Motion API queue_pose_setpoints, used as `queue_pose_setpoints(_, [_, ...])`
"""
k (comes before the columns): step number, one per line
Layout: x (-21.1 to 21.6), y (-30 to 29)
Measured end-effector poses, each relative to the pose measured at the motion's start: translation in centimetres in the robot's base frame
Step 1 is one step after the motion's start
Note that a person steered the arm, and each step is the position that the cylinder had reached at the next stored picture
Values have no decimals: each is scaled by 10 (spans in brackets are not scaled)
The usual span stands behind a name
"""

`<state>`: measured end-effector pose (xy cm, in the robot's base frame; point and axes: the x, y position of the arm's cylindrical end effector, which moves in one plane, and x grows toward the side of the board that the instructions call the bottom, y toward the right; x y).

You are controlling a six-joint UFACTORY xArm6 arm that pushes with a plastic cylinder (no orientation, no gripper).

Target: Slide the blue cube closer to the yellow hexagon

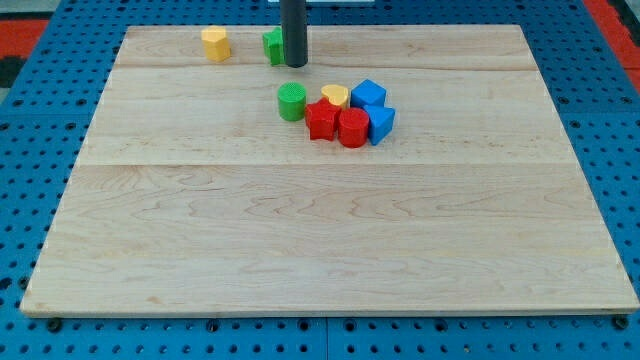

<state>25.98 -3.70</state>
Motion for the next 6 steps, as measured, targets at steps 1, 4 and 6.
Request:
queue_pose_setpoints(1, [-12,6])
queue_pose_setpoints(4, [90,143])
queue_pose_setpoints(6, [38,11])
